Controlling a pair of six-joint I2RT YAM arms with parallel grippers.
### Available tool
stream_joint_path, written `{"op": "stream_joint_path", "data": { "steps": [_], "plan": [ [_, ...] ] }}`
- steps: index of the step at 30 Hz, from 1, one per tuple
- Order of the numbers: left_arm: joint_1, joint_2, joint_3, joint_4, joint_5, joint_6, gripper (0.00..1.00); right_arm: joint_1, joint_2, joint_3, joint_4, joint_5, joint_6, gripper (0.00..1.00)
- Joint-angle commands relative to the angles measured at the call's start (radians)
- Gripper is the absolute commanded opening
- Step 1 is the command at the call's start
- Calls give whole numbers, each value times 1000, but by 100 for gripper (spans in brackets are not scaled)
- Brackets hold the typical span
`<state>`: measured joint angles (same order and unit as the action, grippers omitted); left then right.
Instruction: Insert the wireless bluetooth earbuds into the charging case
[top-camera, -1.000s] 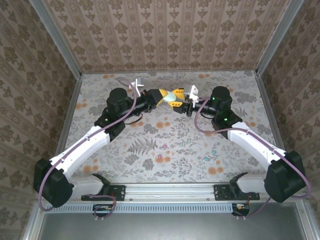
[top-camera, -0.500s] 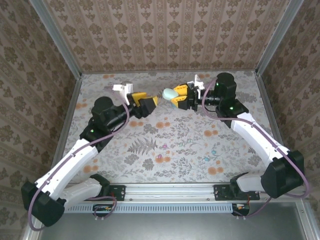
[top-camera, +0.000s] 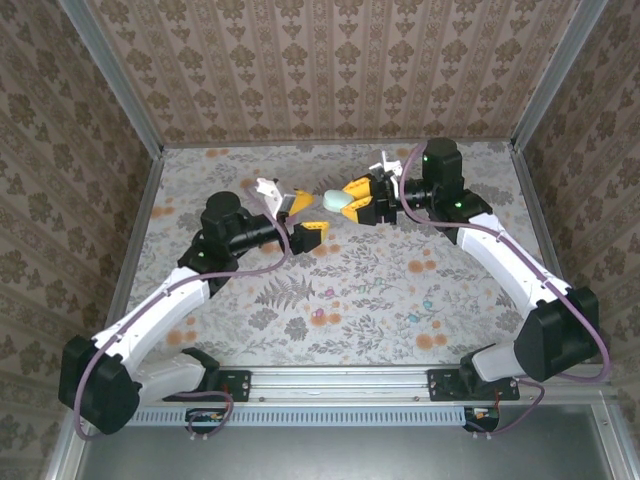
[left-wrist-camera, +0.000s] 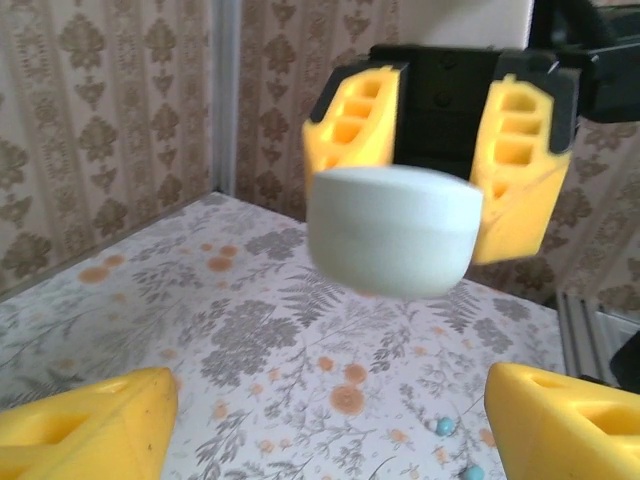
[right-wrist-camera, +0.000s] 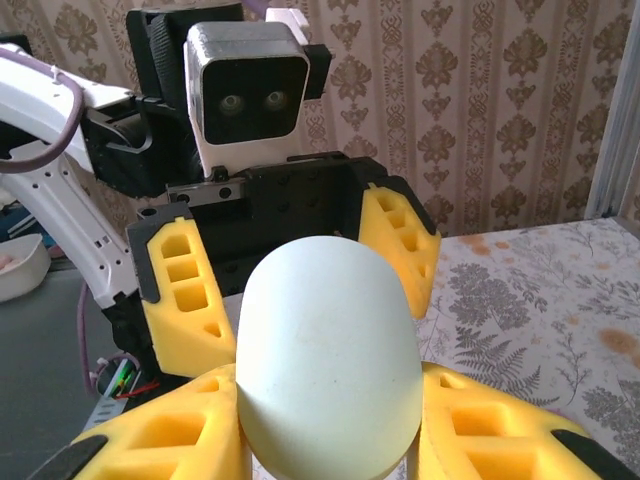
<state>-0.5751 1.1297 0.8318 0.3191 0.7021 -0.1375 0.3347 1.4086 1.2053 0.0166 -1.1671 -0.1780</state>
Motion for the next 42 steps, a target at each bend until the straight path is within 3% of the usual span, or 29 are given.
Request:
{"op": "stream_joint_path", "data": {
  "steps": [1,12,20,28,42],
  "plan": [
    [4,21,49,92,129,-4,78,7,5,28,-17,-38,-55,33],
    [13,51,55,167,204,-37,61,10,16,37,-24,-54,-86,33],
    [14,76,75,176,208,-41,63,14,21,51,-42,-101,-98,34],
    [11,92,93,166,220,-45,54,17,24,51,-49,-89,-102,34],
    [-6,96,101,146,213,-36,48,17,27,53,-50,-71,-104,34]
  ]
}}
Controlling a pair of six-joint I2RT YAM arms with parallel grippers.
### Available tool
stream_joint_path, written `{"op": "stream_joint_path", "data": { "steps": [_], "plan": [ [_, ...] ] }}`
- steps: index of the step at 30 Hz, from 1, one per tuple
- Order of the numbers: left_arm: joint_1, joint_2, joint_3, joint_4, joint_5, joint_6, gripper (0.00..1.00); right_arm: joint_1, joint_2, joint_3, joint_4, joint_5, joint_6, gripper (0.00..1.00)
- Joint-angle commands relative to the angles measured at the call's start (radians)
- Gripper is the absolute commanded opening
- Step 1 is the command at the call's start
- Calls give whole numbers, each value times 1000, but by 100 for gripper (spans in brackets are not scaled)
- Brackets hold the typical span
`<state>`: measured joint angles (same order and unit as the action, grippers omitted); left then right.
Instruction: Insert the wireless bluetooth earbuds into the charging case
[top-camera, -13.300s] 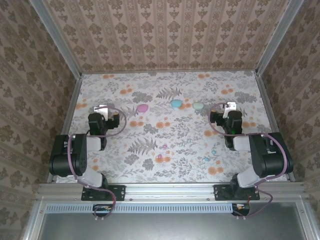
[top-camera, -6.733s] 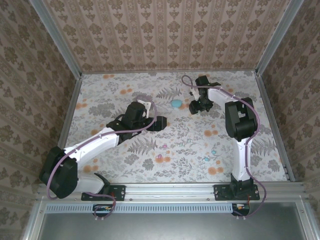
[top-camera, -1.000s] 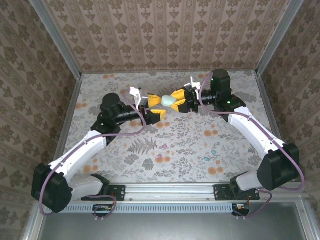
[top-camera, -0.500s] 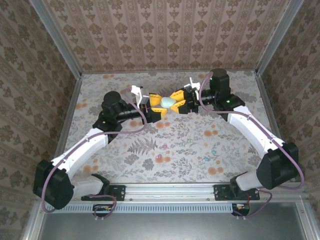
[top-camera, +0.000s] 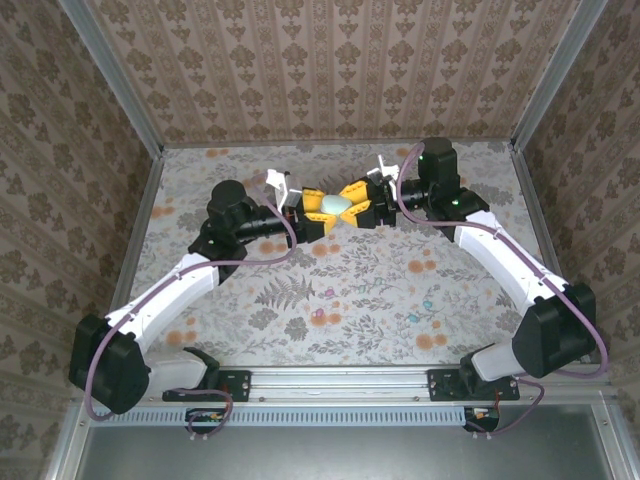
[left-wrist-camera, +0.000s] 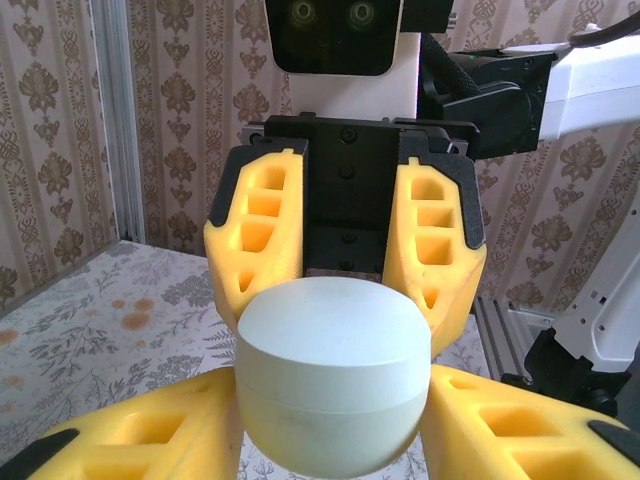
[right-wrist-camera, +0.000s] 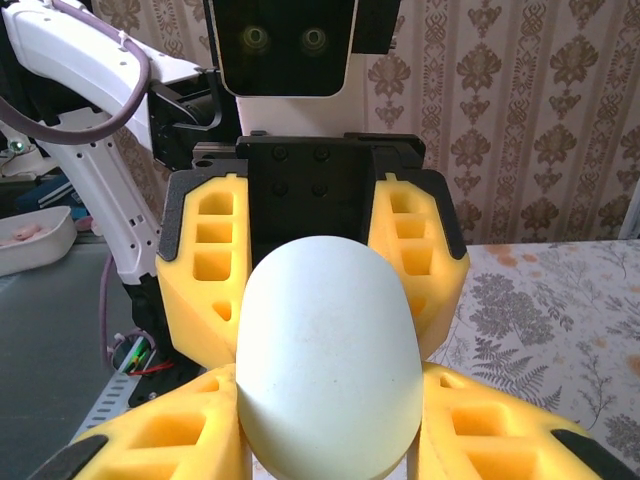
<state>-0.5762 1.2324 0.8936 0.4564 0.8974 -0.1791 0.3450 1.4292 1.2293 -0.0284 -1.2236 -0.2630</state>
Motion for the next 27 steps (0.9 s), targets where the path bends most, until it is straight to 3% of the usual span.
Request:
{"op": "stream_joint_path", "data": {
  "steps": [1,12,20,27],
  "plan": [
    [-6,-7,43,5,22,7,48,7,8,28,-5,-14,-18,34],
    [-14,-6,45,2,0,15,50,9,5,25,-1,13,-22,35],
    [-17,-2,48,-28,9,28,41,9,0,24,11,8,-16,35],
    [-17,-8,52,-55,24,54,46,10,-2,24,26,0,5,35]
  ]
}}
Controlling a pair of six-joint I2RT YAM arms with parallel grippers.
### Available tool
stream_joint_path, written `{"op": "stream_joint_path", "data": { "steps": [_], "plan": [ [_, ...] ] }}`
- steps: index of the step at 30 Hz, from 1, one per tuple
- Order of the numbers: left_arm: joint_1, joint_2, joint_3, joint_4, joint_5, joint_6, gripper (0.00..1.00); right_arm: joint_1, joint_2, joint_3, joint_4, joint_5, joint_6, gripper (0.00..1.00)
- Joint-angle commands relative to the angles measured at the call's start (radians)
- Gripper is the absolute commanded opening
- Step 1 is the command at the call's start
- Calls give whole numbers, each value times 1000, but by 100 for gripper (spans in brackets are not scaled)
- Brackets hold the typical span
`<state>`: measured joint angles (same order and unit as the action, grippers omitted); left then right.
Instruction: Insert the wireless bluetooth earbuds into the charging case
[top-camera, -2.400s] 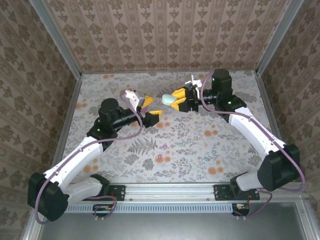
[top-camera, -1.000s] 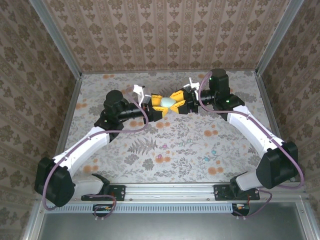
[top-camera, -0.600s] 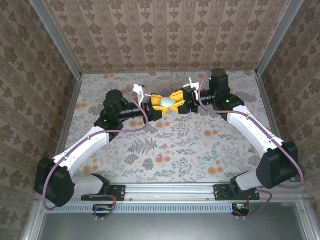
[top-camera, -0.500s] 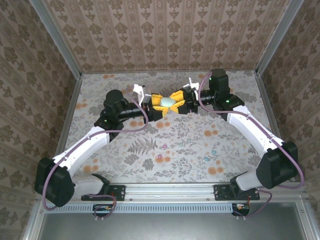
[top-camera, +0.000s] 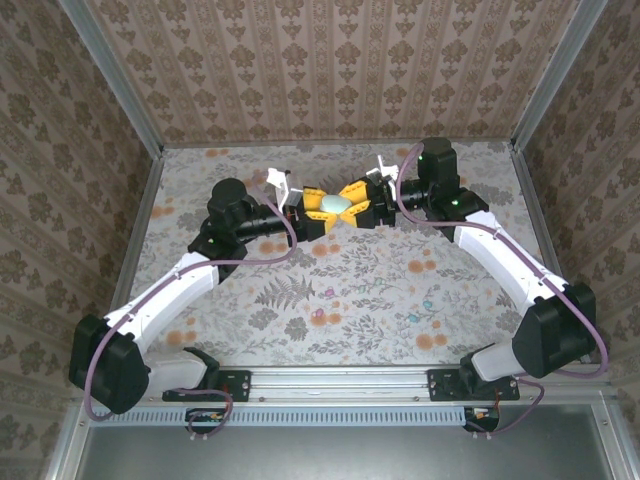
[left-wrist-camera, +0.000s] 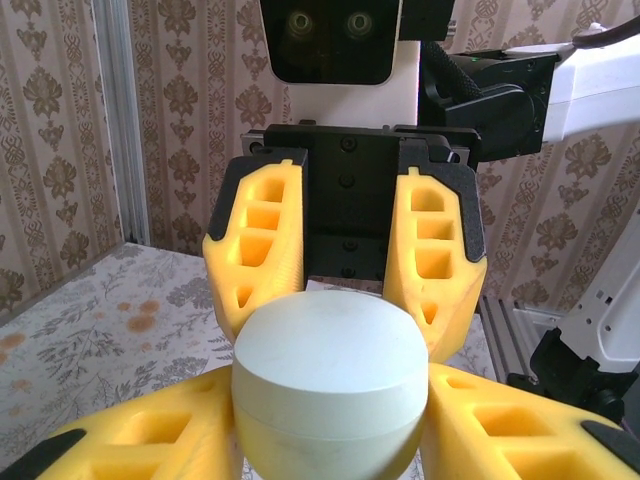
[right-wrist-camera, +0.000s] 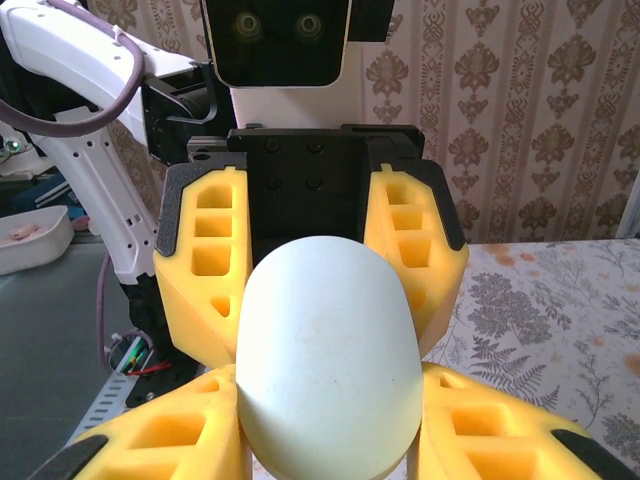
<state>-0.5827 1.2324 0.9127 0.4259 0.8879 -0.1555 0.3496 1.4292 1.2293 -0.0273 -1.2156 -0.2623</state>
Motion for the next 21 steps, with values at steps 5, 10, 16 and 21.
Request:
{"op": "stream_joint_path", "data": {
  "steps": [5,10,16,21],
  "plan": [
    [-11,-10,39,-40,63,40,48,3,0,28,24,-22,9,35],
    [-9,-19,34,-40,61,41,51,3,-1,30,25,-30,13,35],
    [-5,-23,41,-42,63,33,46,2,4,31,17,-22,6,35],
    [-6,-16,47,-46,67,30,40,5,5,27,24,-20,10,36]
  ]
}}
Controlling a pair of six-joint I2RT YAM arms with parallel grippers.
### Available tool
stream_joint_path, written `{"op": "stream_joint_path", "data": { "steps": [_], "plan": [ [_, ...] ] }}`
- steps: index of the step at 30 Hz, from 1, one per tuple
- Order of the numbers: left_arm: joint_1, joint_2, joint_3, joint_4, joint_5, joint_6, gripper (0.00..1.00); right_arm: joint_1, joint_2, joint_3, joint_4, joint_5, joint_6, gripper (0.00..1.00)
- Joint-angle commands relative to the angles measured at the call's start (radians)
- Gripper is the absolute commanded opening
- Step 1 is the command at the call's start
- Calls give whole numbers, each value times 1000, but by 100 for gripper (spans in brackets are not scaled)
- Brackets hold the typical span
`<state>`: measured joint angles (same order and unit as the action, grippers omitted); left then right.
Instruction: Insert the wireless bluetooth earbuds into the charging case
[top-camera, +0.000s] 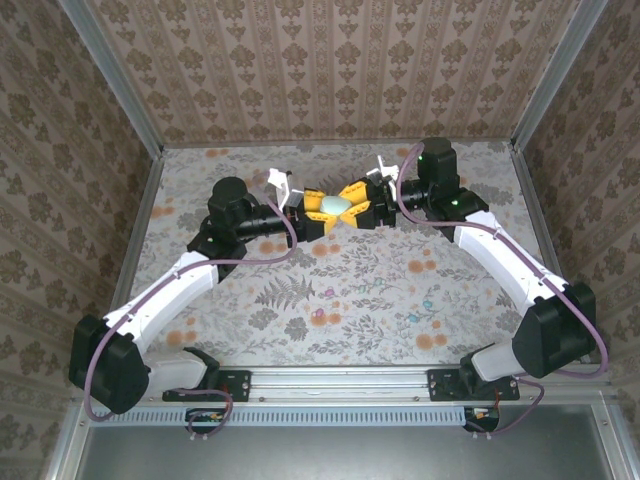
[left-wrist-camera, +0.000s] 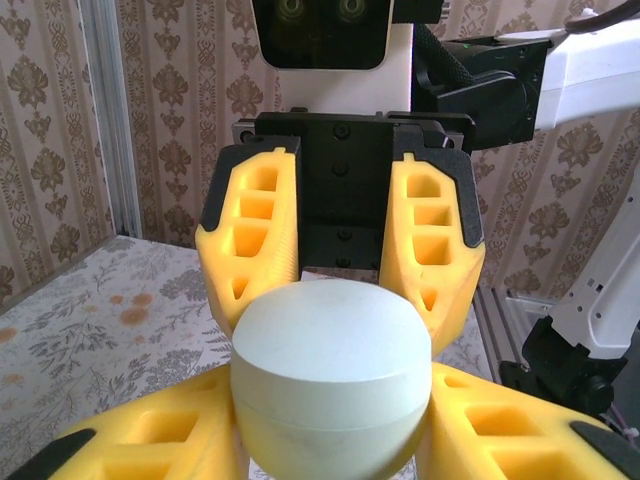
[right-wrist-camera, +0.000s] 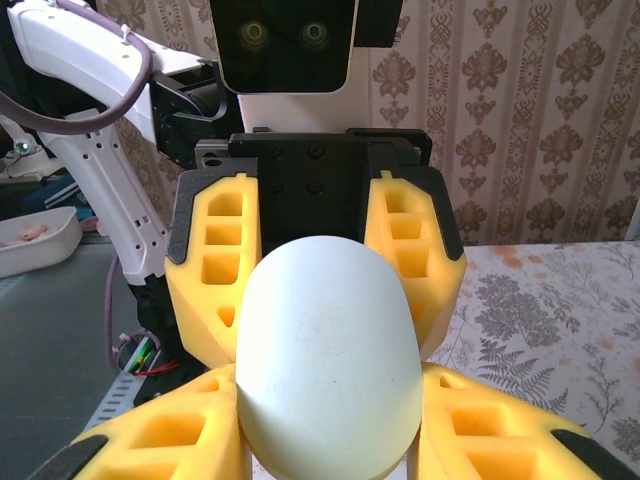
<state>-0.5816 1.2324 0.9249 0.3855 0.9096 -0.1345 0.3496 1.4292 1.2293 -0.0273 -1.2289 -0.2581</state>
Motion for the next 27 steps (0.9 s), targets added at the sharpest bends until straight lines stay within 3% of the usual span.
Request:
{"op": "stream_joint_path", "data": {
  "steps": [1,14,27],
  "plan": [
    [-9,-16,35,-5,42,7,39,6,5,27,20,1,6,36],
    [-30,-8,51,-23,18,20,47,11,0,32,-12,34,-12,36],
    [-34,-6,46,-48,11,37,32,14,-12,31,-20,45,-12,40]
  ]
}}
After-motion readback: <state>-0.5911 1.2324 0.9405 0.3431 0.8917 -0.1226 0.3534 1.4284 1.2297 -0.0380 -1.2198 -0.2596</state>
